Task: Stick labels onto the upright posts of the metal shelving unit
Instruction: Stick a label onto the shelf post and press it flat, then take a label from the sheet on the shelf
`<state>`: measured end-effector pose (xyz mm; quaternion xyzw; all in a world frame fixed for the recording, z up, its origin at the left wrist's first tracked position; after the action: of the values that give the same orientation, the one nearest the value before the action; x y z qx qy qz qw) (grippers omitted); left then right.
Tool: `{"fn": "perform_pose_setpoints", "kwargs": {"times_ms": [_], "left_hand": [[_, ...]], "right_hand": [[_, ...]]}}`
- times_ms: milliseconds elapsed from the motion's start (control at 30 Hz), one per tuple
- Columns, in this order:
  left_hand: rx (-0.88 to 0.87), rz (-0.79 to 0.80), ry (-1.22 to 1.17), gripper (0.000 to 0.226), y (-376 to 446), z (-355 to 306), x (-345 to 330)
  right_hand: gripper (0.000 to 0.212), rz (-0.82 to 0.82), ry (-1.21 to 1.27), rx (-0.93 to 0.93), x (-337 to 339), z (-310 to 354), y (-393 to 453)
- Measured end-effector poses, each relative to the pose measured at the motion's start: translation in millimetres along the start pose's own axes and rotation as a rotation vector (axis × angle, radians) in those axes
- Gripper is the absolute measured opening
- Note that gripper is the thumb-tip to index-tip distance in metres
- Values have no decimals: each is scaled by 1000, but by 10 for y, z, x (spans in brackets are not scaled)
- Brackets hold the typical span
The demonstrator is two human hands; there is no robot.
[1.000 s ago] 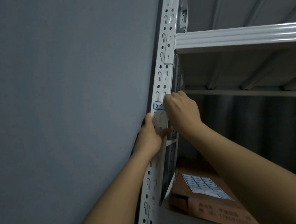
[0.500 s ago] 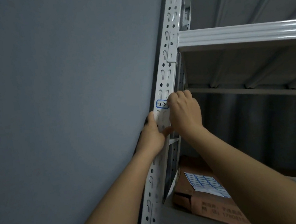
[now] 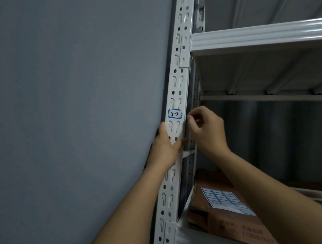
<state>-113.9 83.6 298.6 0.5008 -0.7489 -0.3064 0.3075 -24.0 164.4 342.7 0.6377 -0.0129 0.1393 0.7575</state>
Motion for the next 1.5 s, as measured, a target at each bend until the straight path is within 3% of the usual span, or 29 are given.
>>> {"fn": "perform_pose_setpoints", "kwargs": {"times_ms": [167, 333, 467, 567, 700, 967, 1100, 1200, 1367, 1500], "left_hand": [[15, 12, -13, 62, -26, -26, 9], [48, 6, 16, 60, -39, -72, -3], [150, -33, 169, 55, -79, -164, -59], [213, -157, 364, 55, -196, -349, -154], [-2, -341, 521, 50, -434, -614, -339], [-142, 60, 552, 26, -705, -1091, -1174], [-111, 232, 543, 22, -858, -1243, -1615], [-75, 305, 519, 20, -954, -1311, -1890], [-84, 381, 551, 21, -1060, -1383, -2253], [-75, 411, 570, 21, -1095, -1380, -2427]], "right_hand": [[10, -20, 102, -159, 235, -92, -32], [14, 5, 140, -179, 414, -121, -57], [9, 14, 195, -209, 578, -141, -121], [22, 75, 213, -213, 740, -211, -195], [33, 135, 178, -265, 1099, -393, -320], [43, 320, -165, -412, 2034, -1032, -586], [14, 485, -525, -476, 2510, -1334, -691], [13, 547, -660, -565, 2759, -1548, -823], [46, 642, -763, -653, 2905, -1773, -1002], [15, 703, -754, -539, 2925, -1841, -1050]]}}
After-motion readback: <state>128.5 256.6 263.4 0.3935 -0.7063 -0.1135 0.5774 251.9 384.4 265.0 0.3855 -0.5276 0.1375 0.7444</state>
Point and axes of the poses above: each hand's wrist, its own y-axis towards the middle knuckle, its own x-axis out of the back of the hand, z = x × y, the point moved 1 cm from there along y, towards the middle knuckle
